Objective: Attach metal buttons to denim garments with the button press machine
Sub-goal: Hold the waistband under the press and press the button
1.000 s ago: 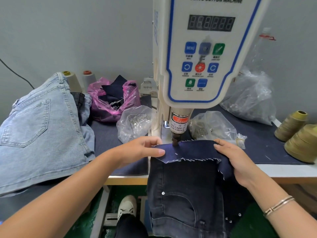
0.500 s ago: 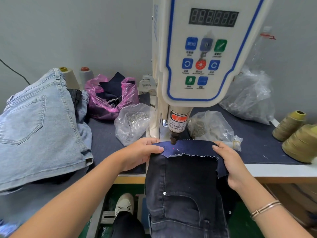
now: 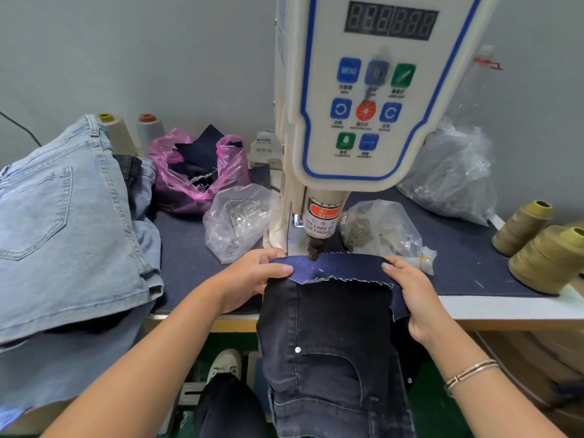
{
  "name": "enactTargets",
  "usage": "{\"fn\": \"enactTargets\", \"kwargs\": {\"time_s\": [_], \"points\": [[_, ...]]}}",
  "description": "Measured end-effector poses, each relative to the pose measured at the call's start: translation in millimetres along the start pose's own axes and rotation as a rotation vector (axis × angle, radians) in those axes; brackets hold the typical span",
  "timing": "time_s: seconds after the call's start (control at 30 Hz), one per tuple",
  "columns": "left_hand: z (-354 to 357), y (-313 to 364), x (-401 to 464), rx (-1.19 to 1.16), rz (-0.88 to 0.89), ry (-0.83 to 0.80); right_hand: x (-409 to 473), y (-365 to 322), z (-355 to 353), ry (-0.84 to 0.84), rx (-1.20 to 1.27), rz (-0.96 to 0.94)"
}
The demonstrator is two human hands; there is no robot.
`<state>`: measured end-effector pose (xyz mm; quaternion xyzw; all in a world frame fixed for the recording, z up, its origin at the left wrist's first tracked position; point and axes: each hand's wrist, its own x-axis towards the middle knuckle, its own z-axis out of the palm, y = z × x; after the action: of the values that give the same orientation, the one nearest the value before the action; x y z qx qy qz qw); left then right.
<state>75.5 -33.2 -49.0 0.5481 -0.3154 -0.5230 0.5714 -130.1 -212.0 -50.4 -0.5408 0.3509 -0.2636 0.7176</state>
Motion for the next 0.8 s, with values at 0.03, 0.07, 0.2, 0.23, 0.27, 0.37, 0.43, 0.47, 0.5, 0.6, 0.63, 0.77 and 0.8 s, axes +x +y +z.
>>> {"fn": "enactTargets", "kwargs": {"time_s": [0.03,0.07,0.2,0.23,0.27,0.37,0.43,0.47,0.5,0.6,0.63,0.77,0.8], "points": [[-0.4,-0.1,-0.1,-0.013,0.0,-0.007,0.3,-0.1,0.3,-0.003,-0.001,0.001],[-0.9,0.2,-0.1,-0.028,-0.004,-0.015,0.2,-0.2,0.1,-0.006,-0.003,0.003],[-2.8,0.9,0.7,-0.083,-0.016,-0.037,-0.2,0.8,-0.4,-0.006,-0.021,-0.008],[-3.2,0.4,0.8,-0.095,-0.013,-0.041,0.1,1.3,-0.4,-0.006,-0.026,-0.013],[-3.4,0.0,0.6,-0.102,-0.009,-0.044,0.0,1.6,-0.4,-0.007,-0.027,-0.019],[-3.5,-1.2,-0.5,-0.102,0.004,-0.05,0.3,2.3,-0.2,-0.007,-0.02,-0.031],[-3.3,-2.0,-0.5,-0.099,0.009,-0.045,0.8,2.6,-0.5,-0.008,-0.019,-0.035],[-3.2,-2.3,-0.5,-0.097,0.012,-0.042,0.8,2.6,-0.6,-0.008,-0.018,-0.035],[-3.3,-2.5,-0.3,-0.094,0.016,-0.039,0.9,2.9,-0.7,-0.008,-0.02,-0.035],[-4.1,-3.8,-0.2,-0.095,0.02,-0.032,1.3,3.9,-1.3,-0.012,-0.018,-0.037],[-4.5,-4.3,0.1,-0.103,0.021,-0.028,1.5,4.0,-1.3,-0.015,-0.014,-0.036],[-4.8,-4.6,1.1,-0.116,0.023,-0.02,1.4,4.5,-2.3,-0.014,-0.017,-0.039],[-4.4,-4.5,0.9,-0.113,0.024,-0.023,1.4,4.7,-2.4,-0.014,-0.017,-0.04]]}}
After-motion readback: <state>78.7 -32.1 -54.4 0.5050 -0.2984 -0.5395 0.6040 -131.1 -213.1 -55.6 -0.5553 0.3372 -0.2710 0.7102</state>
